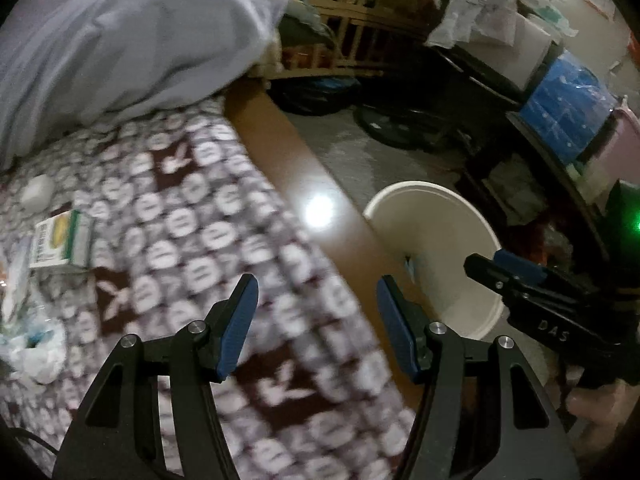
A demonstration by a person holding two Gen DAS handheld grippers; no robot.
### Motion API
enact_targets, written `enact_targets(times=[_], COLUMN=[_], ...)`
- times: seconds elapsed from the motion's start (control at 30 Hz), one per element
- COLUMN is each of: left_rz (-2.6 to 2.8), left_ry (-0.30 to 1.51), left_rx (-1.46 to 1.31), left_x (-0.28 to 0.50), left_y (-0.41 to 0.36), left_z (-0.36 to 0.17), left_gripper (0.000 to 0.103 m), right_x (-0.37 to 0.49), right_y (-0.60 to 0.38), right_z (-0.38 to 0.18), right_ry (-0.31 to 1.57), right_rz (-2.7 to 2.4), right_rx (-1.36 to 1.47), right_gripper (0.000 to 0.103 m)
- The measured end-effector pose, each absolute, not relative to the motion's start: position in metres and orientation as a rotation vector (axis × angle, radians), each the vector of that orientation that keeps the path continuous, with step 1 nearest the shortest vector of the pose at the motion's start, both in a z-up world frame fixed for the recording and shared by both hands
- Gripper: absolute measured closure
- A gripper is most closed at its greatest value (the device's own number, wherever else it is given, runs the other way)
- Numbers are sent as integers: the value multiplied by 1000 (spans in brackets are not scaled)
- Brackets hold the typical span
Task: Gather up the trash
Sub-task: 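Open the right tool to drop the green packet while the left tool drops the blue bag into the bucket, then move both open tools back over the remaining trash on the bed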
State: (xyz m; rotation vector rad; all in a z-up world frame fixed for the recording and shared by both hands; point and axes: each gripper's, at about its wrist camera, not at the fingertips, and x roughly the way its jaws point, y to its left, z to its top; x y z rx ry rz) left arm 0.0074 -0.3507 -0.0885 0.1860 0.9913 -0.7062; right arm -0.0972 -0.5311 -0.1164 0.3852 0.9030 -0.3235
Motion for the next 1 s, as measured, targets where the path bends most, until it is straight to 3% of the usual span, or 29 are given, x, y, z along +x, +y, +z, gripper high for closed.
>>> enact_targets(times=[1.0], left_rz=[-292], left_ry=[979], left_rx=[89], left_x=[42], left_y=[-116], left_z=[-96], left_gripper=[43], right_x=[-1], right_y=[-331], right_z=[-121], right_ry=[992], right_rz=[44], right_rx=[169], right_gripper=[41])
